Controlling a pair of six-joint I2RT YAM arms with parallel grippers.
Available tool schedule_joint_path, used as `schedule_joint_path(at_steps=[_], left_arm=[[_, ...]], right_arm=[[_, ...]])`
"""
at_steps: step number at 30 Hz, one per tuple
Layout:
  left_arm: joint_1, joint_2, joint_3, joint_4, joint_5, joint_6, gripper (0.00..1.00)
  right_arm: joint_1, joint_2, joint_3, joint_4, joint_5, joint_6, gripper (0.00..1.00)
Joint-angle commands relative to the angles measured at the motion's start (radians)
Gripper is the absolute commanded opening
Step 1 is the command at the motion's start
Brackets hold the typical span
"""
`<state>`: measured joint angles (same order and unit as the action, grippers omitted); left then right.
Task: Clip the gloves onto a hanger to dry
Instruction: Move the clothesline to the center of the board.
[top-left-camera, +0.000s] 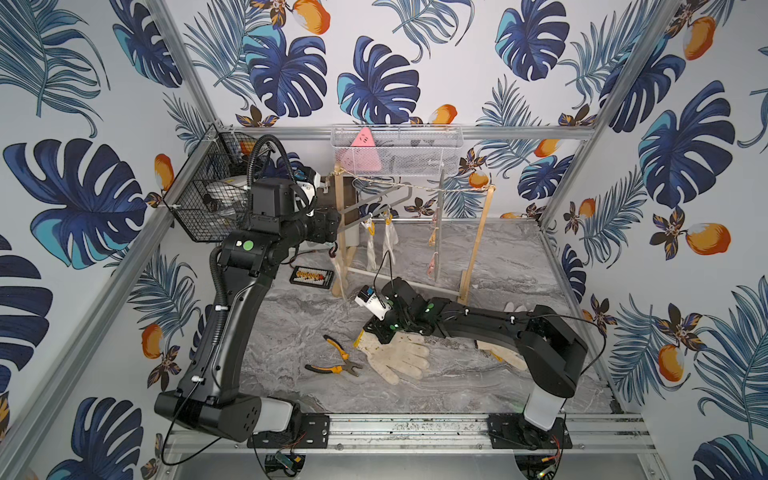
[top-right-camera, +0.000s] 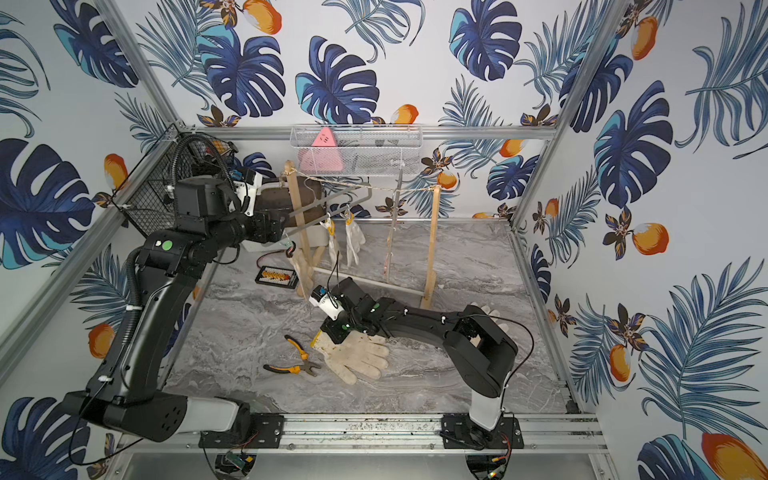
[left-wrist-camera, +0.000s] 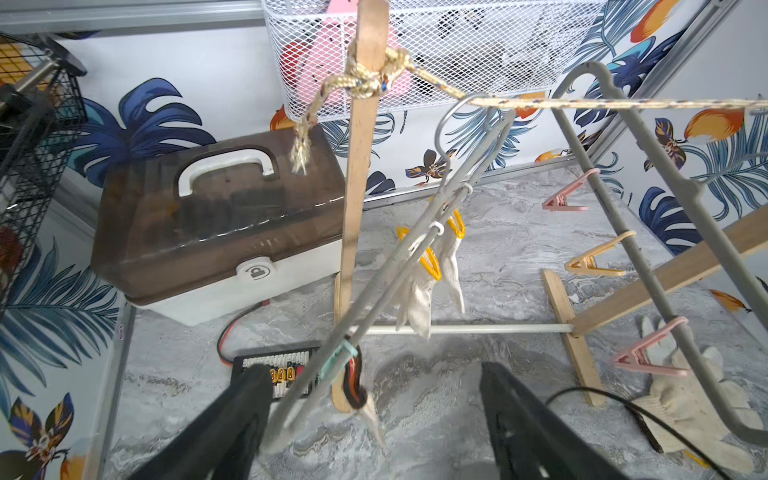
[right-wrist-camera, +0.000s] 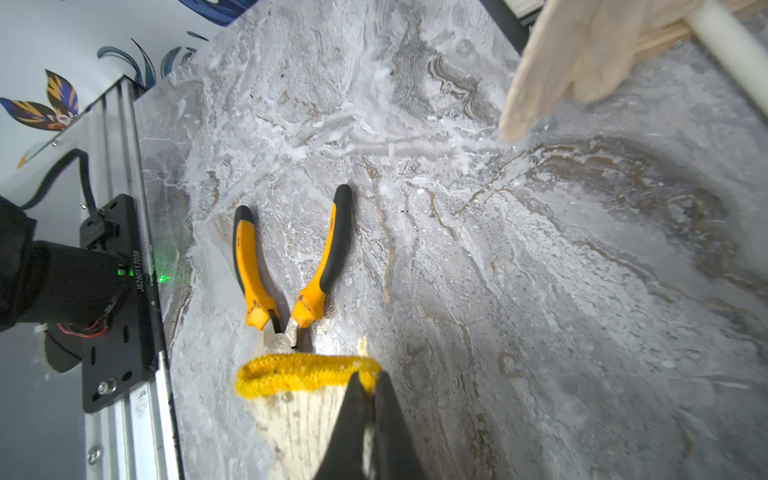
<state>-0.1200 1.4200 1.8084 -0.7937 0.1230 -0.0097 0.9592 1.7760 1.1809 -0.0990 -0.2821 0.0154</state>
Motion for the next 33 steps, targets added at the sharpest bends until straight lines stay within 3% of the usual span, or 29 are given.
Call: schedule_joint_path(at_steps=[1, 9, 19, 24, 33], left_arm=[[0.029, 0.055, 0.062, 0.052, 0.061, 0.043, 0.84], [0.052, 0.156, 0.102, 0.144, 0.168, 0.071, 0.84], [0.079, 0.278, 0.177, 0.18, 0.143, 0.08, 0.81], [0.077, 0.292, 0.142, 0.242, 0.188, 0.045, 0.74], [0.076, 0.313, 0.114, 0.327, 0.141, 0.031, 0.58]], right_arm=[[0.0, -0.048, -0.009, 0.009, -0.007, 0.004, 0.0], [-0.004, -0.122, -0.027, -0.008, 0.007, 0.011, 0.0], [-0.013, -0.186, -0.037, -0.033, 0.018, 0.011, 0.0], [-0.019, -0.201, -0.074, -0.033, 0.024, 0.015, 0.0], [-0.026, -0.216, -0.088, -0.037, 0.027, 0.014, 0.0]])
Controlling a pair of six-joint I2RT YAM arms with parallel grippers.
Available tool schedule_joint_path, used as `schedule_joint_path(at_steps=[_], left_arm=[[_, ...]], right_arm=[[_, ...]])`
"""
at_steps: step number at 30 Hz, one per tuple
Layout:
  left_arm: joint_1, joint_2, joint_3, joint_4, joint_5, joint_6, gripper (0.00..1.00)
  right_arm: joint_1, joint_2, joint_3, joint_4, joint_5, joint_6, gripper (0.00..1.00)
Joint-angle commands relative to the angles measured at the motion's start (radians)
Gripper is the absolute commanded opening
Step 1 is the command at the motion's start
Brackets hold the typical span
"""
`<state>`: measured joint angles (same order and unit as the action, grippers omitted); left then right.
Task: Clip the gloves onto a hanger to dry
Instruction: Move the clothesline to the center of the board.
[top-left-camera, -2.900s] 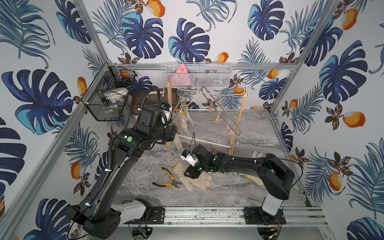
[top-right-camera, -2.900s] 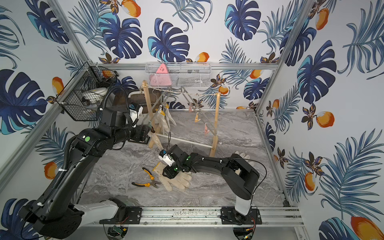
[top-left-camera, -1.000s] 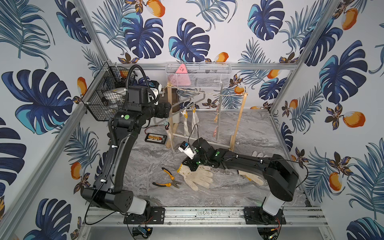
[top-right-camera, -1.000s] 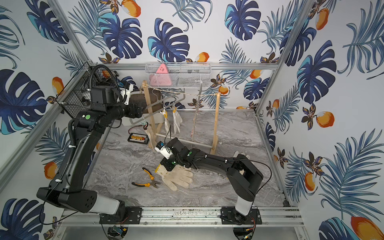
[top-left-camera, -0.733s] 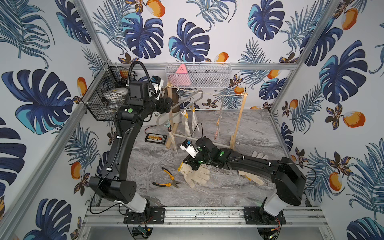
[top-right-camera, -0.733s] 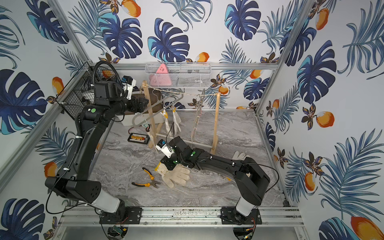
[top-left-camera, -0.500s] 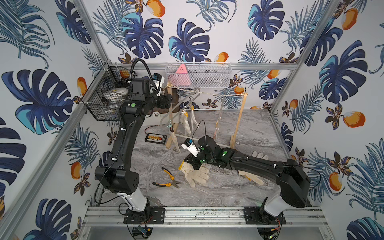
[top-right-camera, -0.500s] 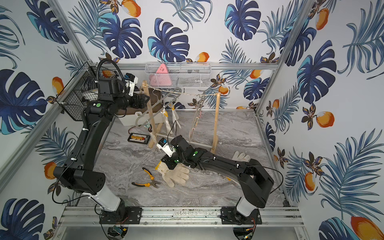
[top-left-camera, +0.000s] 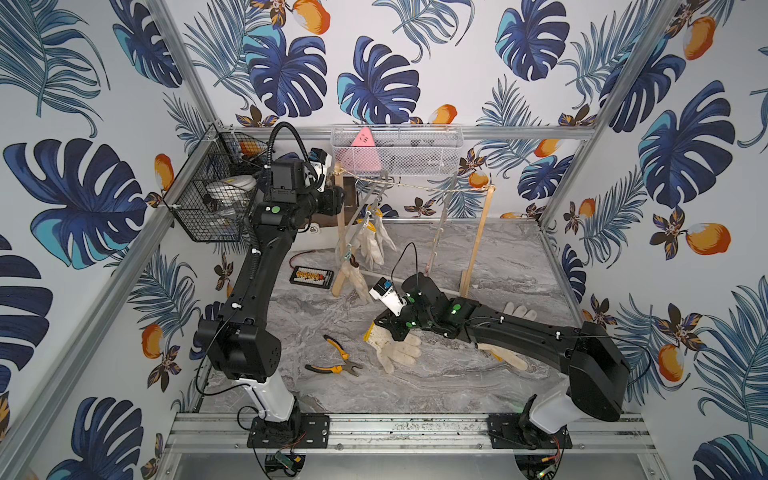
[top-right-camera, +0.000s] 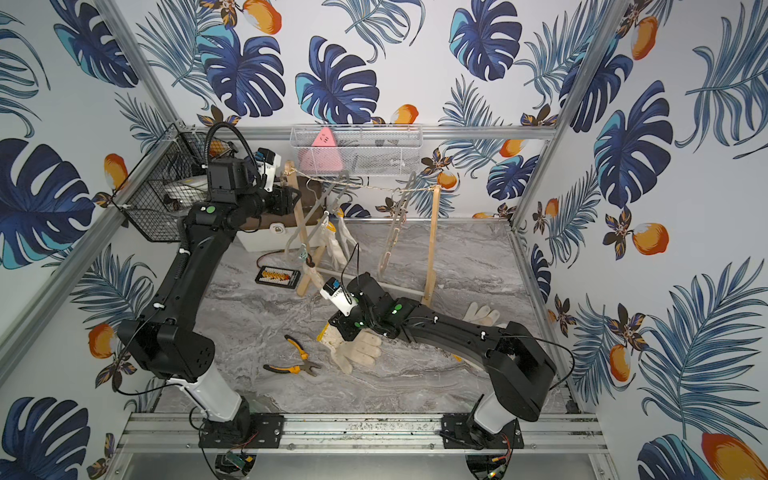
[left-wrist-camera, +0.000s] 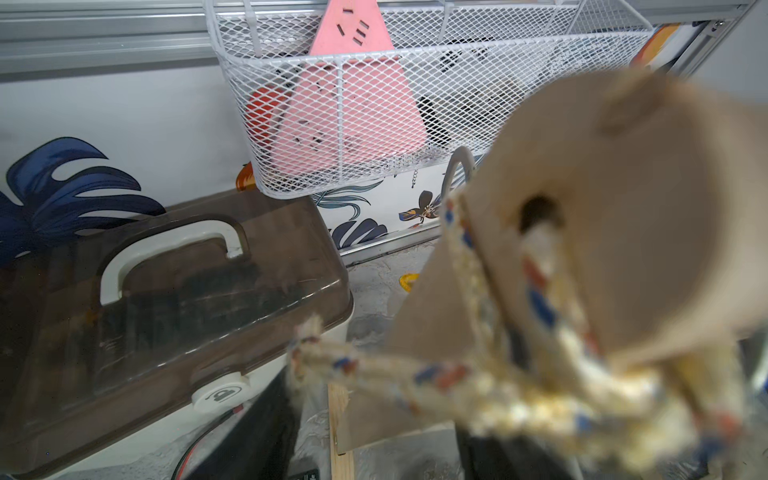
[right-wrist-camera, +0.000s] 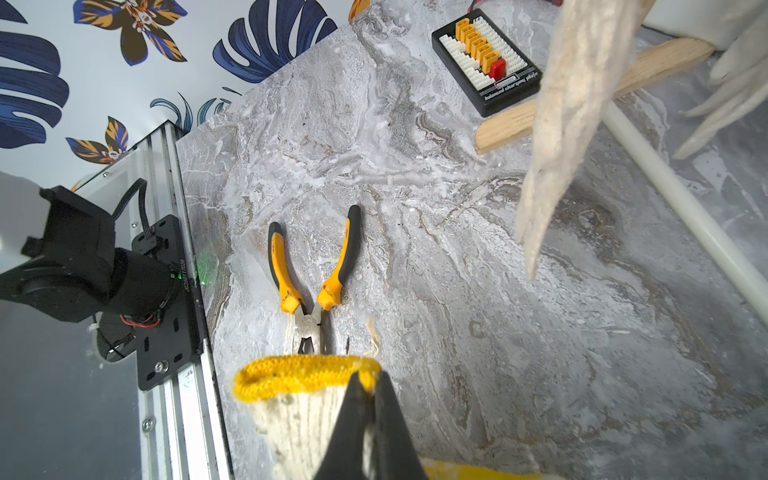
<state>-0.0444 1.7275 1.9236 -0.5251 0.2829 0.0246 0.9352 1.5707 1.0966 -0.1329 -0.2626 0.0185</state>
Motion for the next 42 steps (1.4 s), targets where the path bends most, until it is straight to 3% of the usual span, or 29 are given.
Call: schedule_joint_path(at_steps=[1, 9, 21, 42], left_arm=[[-0.001, 0.007, -0.004, 0.063, -0.021, -0.002, 0.57], [-0.044, 0.019, -0.011, 0.083, -0.104, 0.009, 0.53], [-0.076, -0.004, -0.035, 0.081, -0.234, 0.008, 0.31], [-0.236, -0.244, -0.282, 0.058, -0.529, -0.006, 0.11]], right_arm=[[-0.003, -0.012, -0.005, -0.003, 0.008, 0.011, 0.0], [-0.012, -0.032, -0.018, -0.006, 0.009, 0.011, 0.0], [-0.026, -0.048, -0.038, 0.001, -0.003, 0.015, 0.0], [-0.037, -0.105, -0.074, -0.002, -0.05, 0.013, 0.0]])
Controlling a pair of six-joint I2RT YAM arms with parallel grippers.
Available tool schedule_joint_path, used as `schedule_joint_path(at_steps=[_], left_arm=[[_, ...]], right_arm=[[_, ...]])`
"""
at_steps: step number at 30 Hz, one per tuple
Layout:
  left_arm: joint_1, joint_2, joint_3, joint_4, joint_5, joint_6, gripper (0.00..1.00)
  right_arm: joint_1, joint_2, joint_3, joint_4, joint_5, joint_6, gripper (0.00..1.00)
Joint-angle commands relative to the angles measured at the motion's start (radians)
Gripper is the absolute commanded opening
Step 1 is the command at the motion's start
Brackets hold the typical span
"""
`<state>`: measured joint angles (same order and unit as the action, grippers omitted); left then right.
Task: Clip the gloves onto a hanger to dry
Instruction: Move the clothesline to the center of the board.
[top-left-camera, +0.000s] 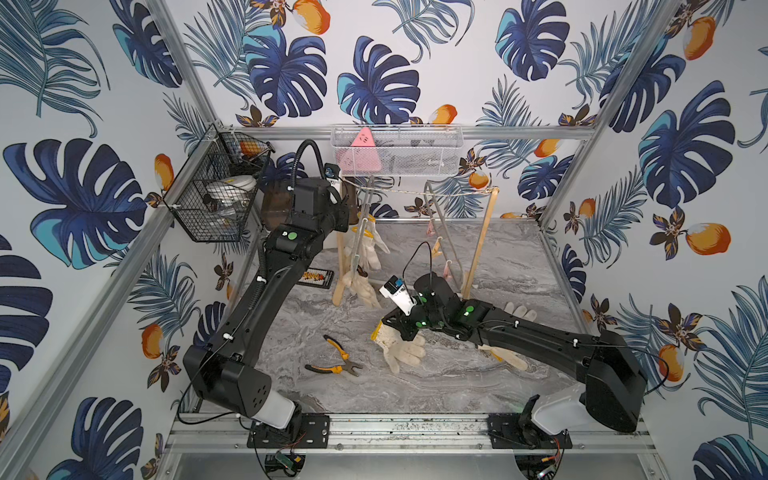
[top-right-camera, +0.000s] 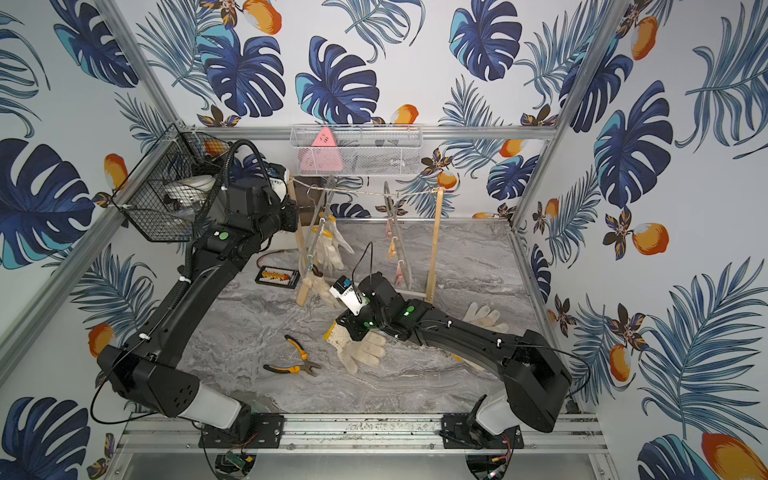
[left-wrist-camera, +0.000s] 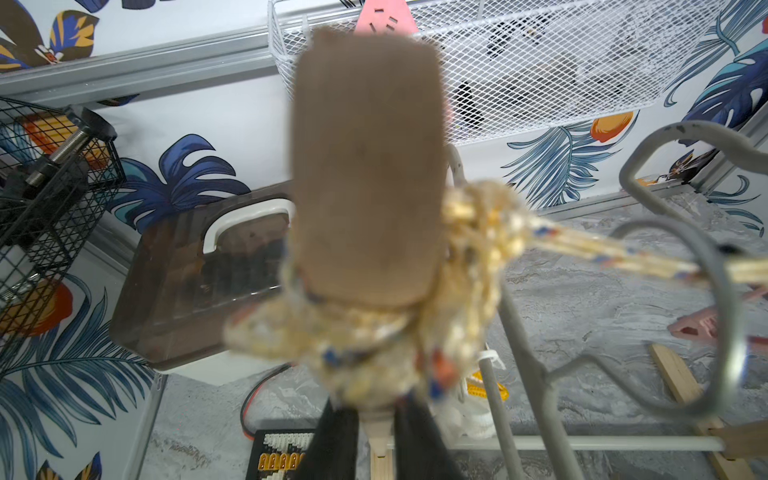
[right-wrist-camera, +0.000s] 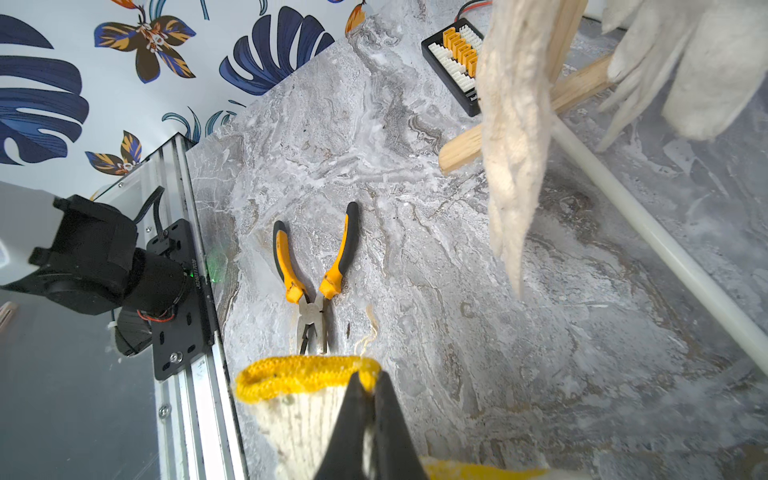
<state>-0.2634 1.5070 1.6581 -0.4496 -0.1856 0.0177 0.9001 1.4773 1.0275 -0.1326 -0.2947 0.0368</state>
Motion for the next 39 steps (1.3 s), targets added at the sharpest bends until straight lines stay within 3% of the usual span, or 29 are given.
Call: schedule_joint_path(at_steps=[1, 14, 21, 30, 36, 39], left_arm=[[-0.02, -0.035, -0.028, -0.022, -0.067, -0.002, 0.11], [-0.043, -0.186, -0.146, -0.117, -0.2, -0.023, 0.08], [-0.045, -0.24, -0.179, -0.159, -0.203, -0.06, 0.09], [-0.045, -0.263, -0.212, -0.149, -0.149, -0.085, 0.25], [-0.045, -0.258, -0.192, -0.155, -0.086, -0.095, 0.24], [-0.045, -0.264, -0.188, -0.162, -0.066, -0.109, 0.29]], right_arm=[[-0.004, -0.016, -0.008, -0.005, -0.02, -0.007, 0.0], [-0.006, -0.048, -0.039, 0.006, -0.081, -0.018, 0.0], [-0.006, -0.093, -0.06, 0.018, -0.1, -0.022, 0.0], [-0.009, -0.156, -0.06, -0.021, -0.079, -0.032, 0.0], [-0.012, -0.187, -0.055, -0.053, -0.054, -0.041, 0.0], [-0.017, -0.2, -0.048, -0.068, -0.052, -0.044, 0.0]])
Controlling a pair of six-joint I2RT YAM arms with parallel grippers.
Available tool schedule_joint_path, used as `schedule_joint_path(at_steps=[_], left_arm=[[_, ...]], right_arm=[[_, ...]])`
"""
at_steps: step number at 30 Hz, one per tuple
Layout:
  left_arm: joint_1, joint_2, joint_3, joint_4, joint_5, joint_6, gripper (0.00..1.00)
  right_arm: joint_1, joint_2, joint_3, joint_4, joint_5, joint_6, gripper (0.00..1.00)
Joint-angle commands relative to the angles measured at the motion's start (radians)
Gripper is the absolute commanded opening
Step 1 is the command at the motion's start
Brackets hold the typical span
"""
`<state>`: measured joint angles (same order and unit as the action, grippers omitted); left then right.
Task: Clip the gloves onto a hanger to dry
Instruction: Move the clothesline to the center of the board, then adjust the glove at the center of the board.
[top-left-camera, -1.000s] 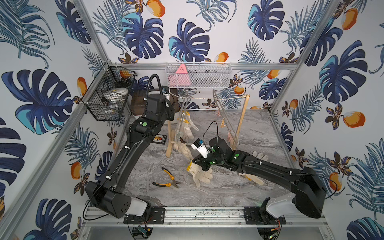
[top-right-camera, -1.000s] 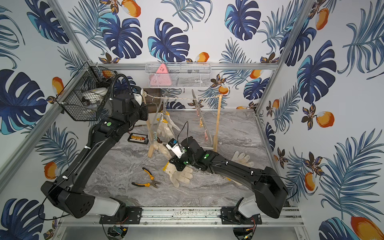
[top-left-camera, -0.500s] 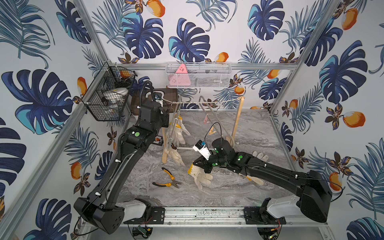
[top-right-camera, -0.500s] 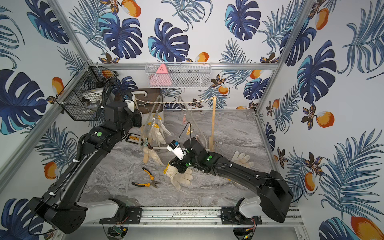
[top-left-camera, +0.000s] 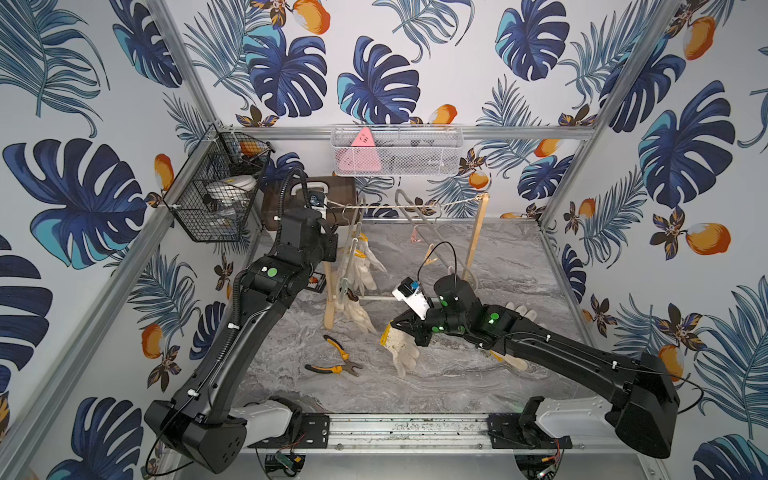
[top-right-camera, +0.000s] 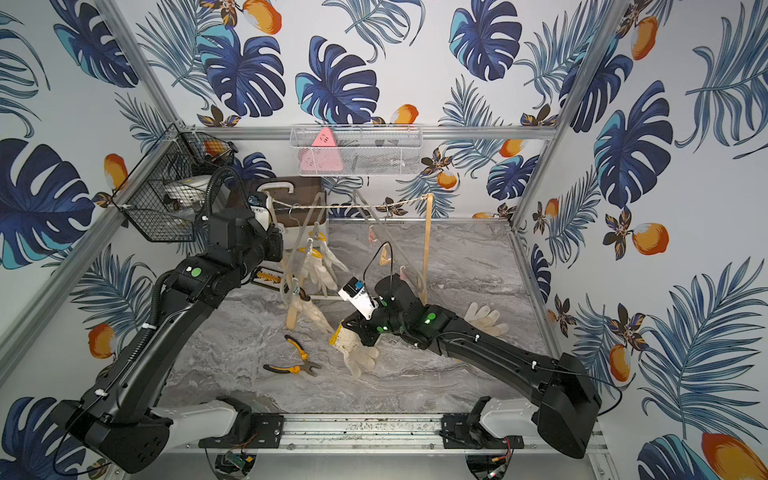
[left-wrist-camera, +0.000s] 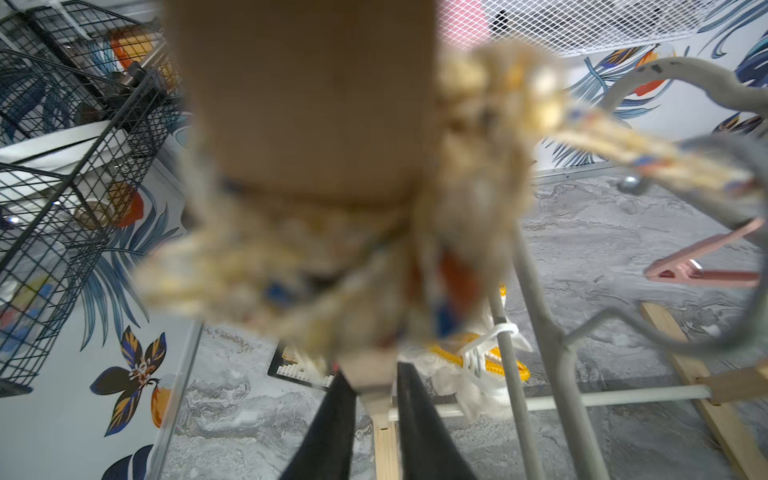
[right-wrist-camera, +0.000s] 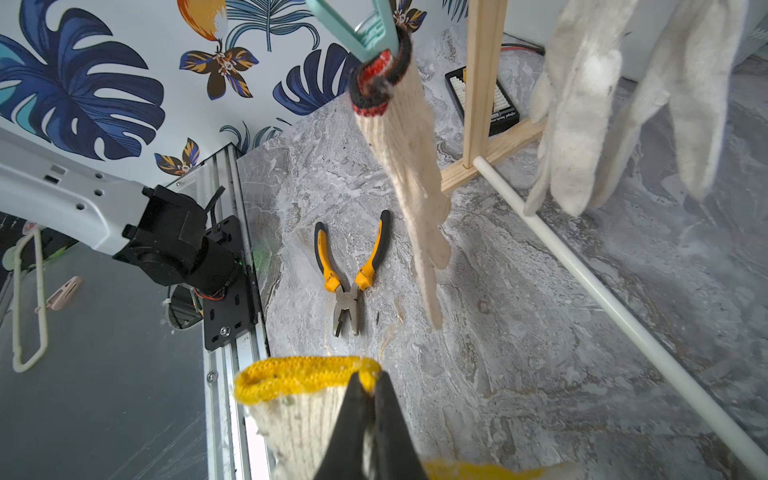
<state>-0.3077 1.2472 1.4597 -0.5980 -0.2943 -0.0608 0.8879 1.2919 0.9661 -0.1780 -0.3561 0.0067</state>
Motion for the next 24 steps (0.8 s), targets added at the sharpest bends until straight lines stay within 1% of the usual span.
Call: schedule_joint_path(at_steps=[1, 5, 8, 12, 14, 17, 19, 24], left_arm=[[0.0, -0.007, 0.014, -0.021, 0.041, -0.03, 0.31], [0.0, -0.022, 0.019, -0.064, 0.017, -0.014, 0.43], [0.001, -0.035, 0.01, -0.085, 0.013, -0.008, 0.54], [0.001, -0.048, 0.014, -0.12, 0.028, -0.005, 0.58], [0.001, -0.054, 0.032, -0.149, 0.037, -0.003, 0.6], [0.001, -0.068, 0.067, -0.203, 0.06, -0.001, 0.64], [0.001, -0.079, 0.101, -0.252, 0.109, 0.0, 0.66], [0.001, -0.092, 0.184, -0.335, 0.288, -0.015, 0.7]], right_arm=[[-0.006, -0.02, 0.014, -0.03, 0.01, -0.014, 0.0], [-0.013, -0.052, 0.016, -0.04, 0.017, -0.014, 0.0], [-0.017, -0.076, 0.013, -0.04, 0.014, -0.014, 0.0], [-0.018, -0.117, 0.002, -0.023, 0.009, -0.015, 0.0], [-0.018, -0.137, -0.001, -0.013, 0.007, -0.017, 0.0], [-0.02, -0.166, 0.007, -0.014, 0.002, -0.026, 0.0], [-0.02, -0.182, 0.016, -0.017, -0.003, -0.036, 0.0], [-0.02, -0.231, 0.026, -0.011, 0.033, -0.056, 0.0]])
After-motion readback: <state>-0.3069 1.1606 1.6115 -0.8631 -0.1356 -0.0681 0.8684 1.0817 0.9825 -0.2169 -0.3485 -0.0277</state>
